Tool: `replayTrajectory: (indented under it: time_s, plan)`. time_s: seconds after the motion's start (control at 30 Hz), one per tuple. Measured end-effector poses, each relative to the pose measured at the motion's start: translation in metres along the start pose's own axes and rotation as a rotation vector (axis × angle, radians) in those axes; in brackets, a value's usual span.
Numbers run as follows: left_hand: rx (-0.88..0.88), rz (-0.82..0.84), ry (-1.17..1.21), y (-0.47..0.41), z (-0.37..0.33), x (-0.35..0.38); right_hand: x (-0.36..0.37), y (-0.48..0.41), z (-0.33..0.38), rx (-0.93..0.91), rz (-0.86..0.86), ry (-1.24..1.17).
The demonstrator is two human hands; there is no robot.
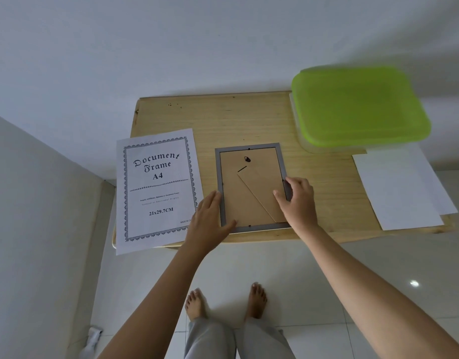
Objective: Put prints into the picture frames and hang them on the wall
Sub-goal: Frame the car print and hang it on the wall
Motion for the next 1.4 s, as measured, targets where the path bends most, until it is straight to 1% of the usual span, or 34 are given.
replayTrajectory:
  time_s: [0.17, 0.33, 0.6, 0.97, 1.1, 1.3, 1.4]
  plan:
    - [-0.052, -0.112, -0.035, -0.010, -0.001, 0.008, 0.005, -0.003, -0.012, -0.001, -0.011, -0.045]
    - [-0.062, -0.125, -0.062, -0.014, 0.003, 0.011, 0.009, -0.003, -0.020, -0.039, -0.022, -0.096]
    - [-0.035, -0.082, -0.060, -0.018, 0.002, 0.007, 0.009, -0.006, -0.022, -0.065, -0.005, -0.082]
    - [-0.055, -0.034, -0.061, -0.022, 0.002, 0.006, 0.005, -0.011, -0.019, -0.059, 0.035, -0.046]
    - [-0.032, 0.011, -0.121, -0.022, 0.001, 0.002, 0.004, -0.014, -0.016, -0.074, 0.040, -0.045]
    - [0.021, 0.080, -0.284, -0.026, -0.005, -0.004, 0.001, -0.016, -0.014, -0.141, 0.042, 0.018]
    - [0.031, 0.112, -0.325, -0.029, -0.006, -0.006, 0.001, -0.017, -0.010, -0.149, 0.059, 0.063]
Point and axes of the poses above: each hand's wrist, its own y-axis away from the middle knuckle, its own x-axis out of the palm, z = x × y, the point moved 1 cm from there along -y, towards the middle knuckle, and after that the axes turned 13 degrees about x, right-handed, at the moved point
